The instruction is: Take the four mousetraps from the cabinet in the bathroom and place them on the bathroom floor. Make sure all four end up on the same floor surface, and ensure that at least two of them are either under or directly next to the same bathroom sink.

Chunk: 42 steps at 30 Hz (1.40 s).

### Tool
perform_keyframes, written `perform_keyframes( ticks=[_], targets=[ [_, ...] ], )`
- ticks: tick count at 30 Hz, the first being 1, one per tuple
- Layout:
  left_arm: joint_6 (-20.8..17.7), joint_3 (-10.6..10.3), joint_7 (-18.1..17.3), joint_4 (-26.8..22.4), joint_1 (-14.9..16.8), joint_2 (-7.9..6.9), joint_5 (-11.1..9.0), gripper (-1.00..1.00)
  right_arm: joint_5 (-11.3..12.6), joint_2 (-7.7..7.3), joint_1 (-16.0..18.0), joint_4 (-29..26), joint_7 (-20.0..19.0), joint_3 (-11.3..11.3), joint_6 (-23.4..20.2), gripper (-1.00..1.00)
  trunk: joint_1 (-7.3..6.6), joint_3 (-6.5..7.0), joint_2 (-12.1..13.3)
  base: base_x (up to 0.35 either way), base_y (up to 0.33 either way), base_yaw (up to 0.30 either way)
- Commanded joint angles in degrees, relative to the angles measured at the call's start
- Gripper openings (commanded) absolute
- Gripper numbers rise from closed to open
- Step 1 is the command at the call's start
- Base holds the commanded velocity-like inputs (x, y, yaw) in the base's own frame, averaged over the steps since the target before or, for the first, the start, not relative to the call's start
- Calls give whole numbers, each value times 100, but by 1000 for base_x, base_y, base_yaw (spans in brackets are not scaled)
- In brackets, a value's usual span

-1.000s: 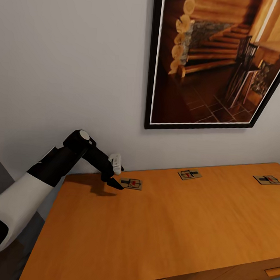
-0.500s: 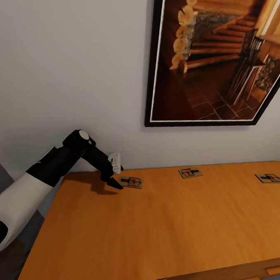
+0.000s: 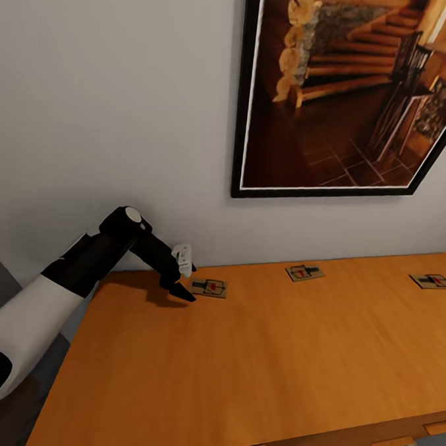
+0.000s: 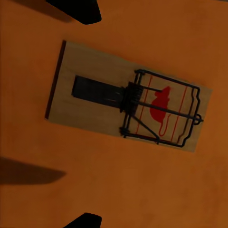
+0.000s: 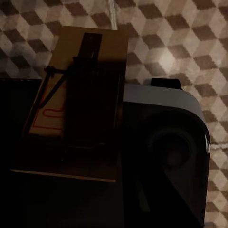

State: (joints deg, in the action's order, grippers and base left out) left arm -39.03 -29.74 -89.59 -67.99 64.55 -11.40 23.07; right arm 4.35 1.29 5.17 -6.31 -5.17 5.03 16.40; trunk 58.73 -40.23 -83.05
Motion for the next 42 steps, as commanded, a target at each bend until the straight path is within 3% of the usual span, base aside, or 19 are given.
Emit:
perform_keyframes(
  ticks=[1,42],
  targets=[
    [-61,-6,-41,-7,5,-3,40,100,66,0,6,7,-28,43,21,-100,0,-14,-3,0,0,0],
    [-61,-15,-41,-4,5,-3,40,100,66,3,9,7,-28,51,21,-100,0,-165,-3,0,0,0]
  ],
)
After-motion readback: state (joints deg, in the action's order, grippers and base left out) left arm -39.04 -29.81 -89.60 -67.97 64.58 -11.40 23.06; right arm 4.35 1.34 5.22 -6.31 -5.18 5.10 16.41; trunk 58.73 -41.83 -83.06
